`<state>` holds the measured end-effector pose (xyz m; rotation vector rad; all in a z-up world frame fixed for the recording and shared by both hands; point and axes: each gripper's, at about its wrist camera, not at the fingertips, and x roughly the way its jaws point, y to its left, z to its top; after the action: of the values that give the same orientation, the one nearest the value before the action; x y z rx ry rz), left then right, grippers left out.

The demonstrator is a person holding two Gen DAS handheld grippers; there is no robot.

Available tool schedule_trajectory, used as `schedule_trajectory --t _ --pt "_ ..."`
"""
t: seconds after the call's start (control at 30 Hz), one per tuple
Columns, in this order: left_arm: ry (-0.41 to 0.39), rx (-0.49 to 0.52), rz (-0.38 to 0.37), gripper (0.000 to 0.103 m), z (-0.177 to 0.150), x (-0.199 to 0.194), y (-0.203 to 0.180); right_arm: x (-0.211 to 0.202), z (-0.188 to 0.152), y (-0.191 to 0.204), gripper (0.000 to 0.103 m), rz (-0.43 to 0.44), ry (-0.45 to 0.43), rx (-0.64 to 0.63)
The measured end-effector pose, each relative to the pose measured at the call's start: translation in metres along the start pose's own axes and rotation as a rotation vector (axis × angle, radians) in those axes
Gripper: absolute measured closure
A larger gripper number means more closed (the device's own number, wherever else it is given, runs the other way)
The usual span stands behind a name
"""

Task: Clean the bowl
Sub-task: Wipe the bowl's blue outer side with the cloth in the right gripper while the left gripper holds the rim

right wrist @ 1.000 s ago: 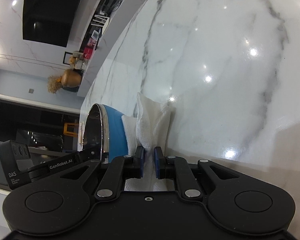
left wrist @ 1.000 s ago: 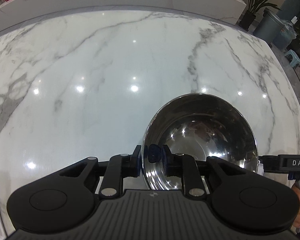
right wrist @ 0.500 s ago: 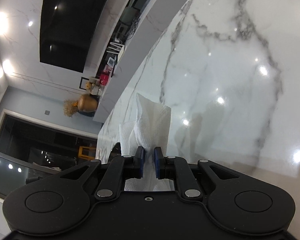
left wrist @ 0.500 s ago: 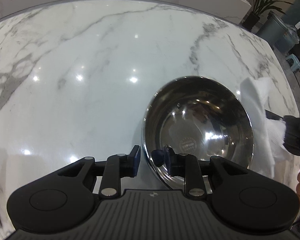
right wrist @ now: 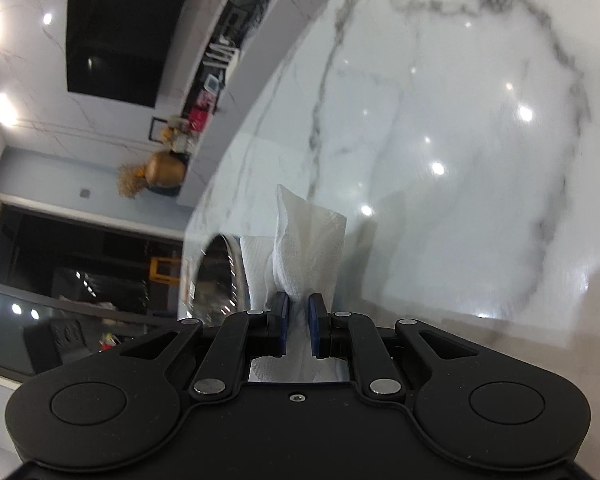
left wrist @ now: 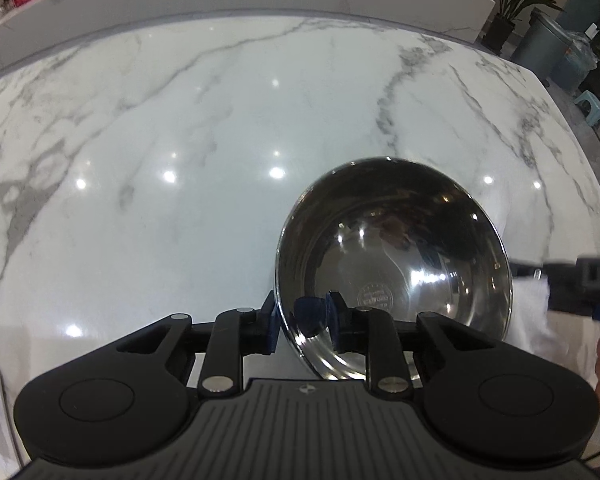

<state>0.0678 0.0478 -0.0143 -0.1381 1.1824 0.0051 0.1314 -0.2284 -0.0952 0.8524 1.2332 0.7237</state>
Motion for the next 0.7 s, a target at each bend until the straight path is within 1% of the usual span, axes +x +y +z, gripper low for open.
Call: schedule_trajectory --t 0.07,0.27,0.37,0.4,0.5,0.57,0.7 --pt "-0.007 0.001 0.003 0.081 0.002 0.001 0.0 0.01 -0.005 0.0 0.093 -0.028 0.036 -0.005" --pt "-0.005 -0.023 -0.005 0.081 0.002 0.003 0.003 0.014 -0.006 0.009 0.093 -0.06 0.036 -0.035" --pt "0.005 -0.064 -0.017 0.081 0.0 0.003 0.008 0.014 -0.007 0.015 0.093 -0.078 0.032 -0.058" --pt "0.008 -0.077 -0.007 0.081 -0.001 0.002 0.007 0.014 -0.007 0.017 0.093 -0.085 0.03 -0.068" --pt "0.016 -0.095 0.019 0.081 -0.003 -0.001 0.005 0.01 -0.008 0.022 0.093 -0.101 0.008 -0.096" --pt "0.027 -0.11 0.031 0.081 -0.005 -0.003 0.004 0.003 -0.007 0.026 0.093 -0.112 -0.025 -0.114" --pt "0.056 -0.145 0.025 0.081 -0.011 -0.007 0.002 -0.011 -0.002 0.029 0.093 -0.086 -0.072 -0.124"
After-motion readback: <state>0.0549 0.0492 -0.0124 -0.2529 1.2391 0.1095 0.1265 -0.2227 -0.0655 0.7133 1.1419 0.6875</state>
